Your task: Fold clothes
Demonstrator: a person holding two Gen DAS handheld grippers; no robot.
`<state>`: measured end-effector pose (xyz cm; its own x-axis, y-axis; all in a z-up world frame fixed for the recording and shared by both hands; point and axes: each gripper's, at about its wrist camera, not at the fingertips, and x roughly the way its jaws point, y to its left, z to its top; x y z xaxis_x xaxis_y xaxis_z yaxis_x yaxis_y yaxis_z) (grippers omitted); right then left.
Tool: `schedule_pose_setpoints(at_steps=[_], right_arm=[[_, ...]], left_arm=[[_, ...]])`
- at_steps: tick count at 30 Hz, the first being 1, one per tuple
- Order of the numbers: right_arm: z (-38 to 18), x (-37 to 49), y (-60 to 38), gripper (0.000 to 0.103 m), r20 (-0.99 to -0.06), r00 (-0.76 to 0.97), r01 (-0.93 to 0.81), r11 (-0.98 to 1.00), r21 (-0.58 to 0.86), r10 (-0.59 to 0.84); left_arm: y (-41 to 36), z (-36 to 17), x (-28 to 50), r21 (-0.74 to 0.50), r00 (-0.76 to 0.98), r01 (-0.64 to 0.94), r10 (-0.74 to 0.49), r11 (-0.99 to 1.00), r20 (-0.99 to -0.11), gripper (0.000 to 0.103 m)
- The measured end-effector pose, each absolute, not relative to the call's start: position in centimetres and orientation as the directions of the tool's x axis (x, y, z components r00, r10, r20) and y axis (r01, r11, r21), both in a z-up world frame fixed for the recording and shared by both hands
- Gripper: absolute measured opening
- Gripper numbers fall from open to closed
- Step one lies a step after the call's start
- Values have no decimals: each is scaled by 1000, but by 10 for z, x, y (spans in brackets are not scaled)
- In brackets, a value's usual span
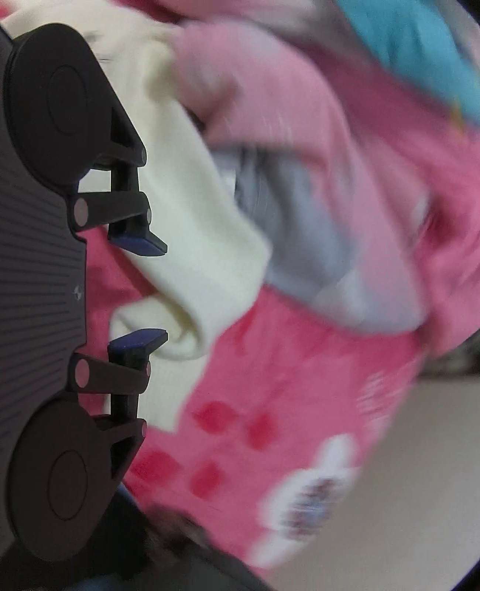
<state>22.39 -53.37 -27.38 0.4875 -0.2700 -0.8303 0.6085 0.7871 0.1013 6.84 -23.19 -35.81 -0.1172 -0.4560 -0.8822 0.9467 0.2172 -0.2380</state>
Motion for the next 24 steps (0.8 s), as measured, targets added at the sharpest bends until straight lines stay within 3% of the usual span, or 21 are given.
schedule_pose_setpoints(at_steps=[2,4,6,9,13,18,21,24], right_arm=[[-261,214,-497,40,-799,566,457,884,98,-204],[-267,207,-457,39,-802,598,218,961,170,6],[-290,202,-411,37,-826,541,0,982,190,160],[-337,182,-355,32,-884,404,-230,961,153,237],[-388,118,-348,30,-964,254,-231,973,21,81],[-362,82,-359,29,-981,163,-66,991,-115,-103],[-339,88,-351,28,-958,278,-48,995,-91,-74],[-334,101,-323,28,-931,355,-133,990,38,84]], left_arm=[[-231,-357,69,-248,-118,940,-459,233,-881,5],[-228,-355,73,-277,-129,924,-464,265,-876,7],[-228,-355,76,-299,-132,905,-468,303,-874,7],[-228,-355,74,-307,-118,889,-478,340,-870,14],[-227,-351,60,-288,-92,898,-499,331,-862,23],[-211,-333,53,-335,-93,864,-535,375,-840,24],[-191,-319,59,-307,-12,836,-544,455,-839,25],[-171,-326,73,-236,68,810,-485,537,-872,25]])
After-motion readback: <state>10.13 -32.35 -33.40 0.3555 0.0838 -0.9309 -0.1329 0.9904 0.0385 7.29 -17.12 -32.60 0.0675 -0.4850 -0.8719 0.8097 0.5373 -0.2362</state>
